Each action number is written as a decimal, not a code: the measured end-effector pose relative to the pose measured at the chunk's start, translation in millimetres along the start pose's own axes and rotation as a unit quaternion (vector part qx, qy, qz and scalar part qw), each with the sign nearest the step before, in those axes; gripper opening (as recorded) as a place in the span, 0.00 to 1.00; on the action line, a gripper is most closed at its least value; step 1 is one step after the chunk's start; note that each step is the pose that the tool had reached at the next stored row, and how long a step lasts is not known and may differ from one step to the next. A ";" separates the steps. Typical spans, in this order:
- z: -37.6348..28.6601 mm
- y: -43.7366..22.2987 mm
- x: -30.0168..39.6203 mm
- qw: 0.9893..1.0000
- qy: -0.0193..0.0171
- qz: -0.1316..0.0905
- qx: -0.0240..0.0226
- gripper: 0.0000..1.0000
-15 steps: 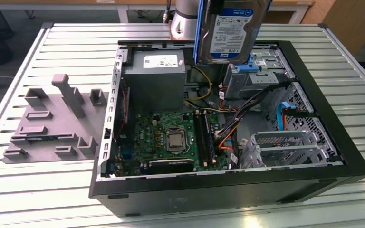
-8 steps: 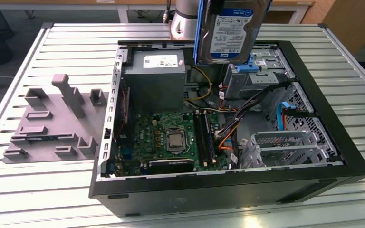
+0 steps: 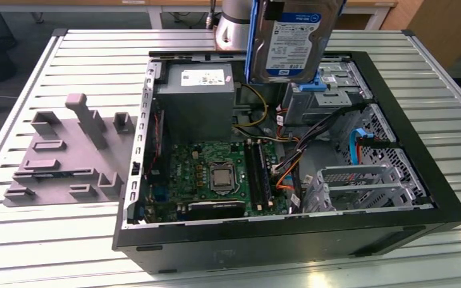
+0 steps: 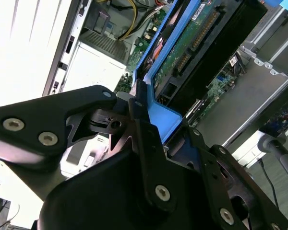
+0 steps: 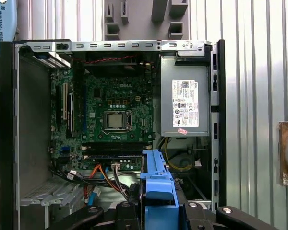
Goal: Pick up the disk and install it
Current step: 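Pick up the disk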
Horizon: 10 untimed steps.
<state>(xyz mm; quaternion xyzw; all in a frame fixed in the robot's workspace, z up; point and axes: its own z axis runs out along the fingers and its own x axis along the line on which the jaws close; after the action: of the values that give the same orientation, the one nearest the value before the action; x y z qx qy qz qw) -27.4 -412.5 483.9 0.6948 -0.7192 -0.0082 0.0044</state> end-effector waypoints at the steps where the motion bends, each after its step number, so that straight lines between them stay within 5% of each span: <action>1: 0.0 0.0 1.8 1.000 0.000 0.000 0.000 0.36; 10: 0.4 -0.3 9.2 1.000 0.000 0.000 0.000 0.36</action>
<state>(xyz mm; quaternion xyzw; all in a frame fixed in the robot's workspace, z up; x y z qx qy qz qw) -27.4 -421.7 483.5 0.6947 -0.7192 -0.0080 0.0045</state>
